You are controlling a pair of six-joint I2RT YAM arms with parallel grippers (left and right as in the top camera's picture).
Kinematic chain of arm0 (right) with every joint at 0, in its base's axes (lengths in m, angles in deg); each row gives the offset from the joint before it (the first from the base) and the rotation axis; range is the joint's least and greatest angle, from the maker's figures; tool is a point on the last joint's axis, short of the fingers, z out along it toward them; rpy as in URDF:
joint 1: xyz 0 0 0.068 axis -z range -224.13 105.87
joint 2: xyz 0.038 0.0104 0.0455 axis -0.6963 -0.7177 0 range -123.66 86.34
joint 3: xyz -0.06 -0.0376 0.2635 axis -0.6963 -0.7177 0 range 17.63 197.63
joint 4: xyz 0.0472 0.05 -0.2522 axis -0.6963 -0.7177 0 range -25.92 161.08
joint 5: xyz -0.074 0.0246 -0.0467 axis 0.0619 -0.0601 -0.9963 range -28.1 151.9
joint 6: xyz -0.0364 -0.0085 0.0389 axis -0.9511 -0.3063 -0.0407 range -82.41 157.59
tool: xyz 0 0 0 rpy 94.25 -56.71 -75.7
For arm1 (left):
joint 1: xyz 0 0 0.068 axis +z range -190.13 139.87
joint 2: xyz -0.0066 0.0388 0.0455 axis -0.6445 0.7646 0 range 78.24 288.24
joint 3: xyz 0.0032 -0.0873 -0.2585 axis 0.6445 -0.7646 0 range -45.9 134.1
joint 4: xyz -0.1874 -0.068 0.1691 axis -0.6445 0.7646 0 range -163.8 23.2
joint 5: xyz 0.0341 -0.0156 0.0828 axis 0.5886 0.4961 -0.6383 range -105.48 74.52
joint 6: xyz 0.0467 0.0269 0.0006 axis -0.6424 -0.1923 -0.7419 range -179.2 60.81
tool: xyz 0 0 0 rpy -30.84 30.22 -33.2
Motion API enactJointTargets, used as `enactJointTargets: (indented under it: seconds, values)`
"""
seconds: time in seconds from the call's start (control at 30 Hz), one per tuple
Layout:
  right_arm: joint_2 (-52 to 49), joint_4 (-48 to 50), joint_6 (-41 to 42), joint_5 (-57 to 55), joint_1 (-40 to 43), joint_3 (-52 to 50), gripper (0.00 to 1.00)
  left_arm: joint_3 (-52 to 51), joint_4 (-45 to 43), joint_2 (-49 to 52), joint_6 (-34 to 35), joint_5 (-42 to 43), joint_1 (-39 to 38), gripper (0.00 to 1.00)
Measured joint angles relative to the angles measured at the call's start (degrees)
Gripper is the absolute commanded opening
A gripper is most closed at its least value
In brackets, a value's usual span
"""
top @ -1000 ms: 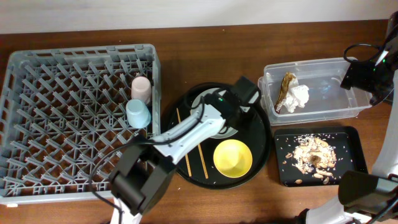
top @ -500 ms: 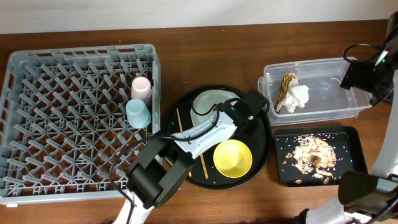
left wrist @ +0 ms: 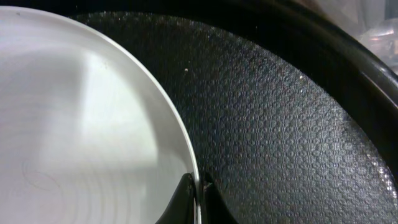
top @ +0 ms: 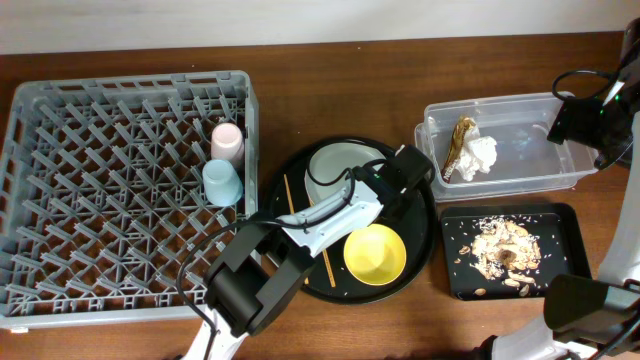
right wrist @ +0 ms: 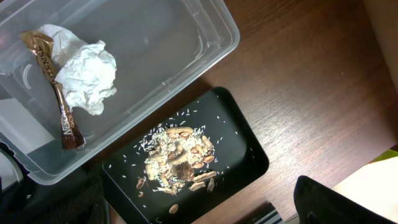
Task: Sort waste into correct bins and load items into the dishwasher rack
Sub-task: 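Grasp the rim of the white plate with the left gripper, then lift the white plate and stand it upright in the rack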
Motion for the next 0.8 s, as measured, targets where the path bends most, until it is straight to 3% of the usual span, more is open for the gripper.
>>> enactJointTargets:
  seconds: [0.2,0.37,0.53,0.67,0.8]
  values:
    - [0.00,0.02,0.02,0.00,0.00,0.00,0.99,0.98,1.27,0.00,-0.02,-3.23,-0.20,0.00]
    - [0.00,0.02,-0.02,0.00,0.00,0.00,0.99,6.69,9.42,-1.70,-0.02,-5.03,0.28,0.00]
    - [0.00,0.02,0.02,0.00,0.00,0.00,0.99,17.18,20.09,-11.93,0.00,-4.04,3.58,0.00]
    - [0.00,0.00,-0.02,0.00,0.00,0.00,0.99,23.17,24.11,-24.13,-0.48,3.06,12.09,0.00]
    - [0.00,0.00,0.00,0.00,0.00,0.00,0.99,24.55,26.05,-30.75,-1.57,17.75,26.64,0.00]
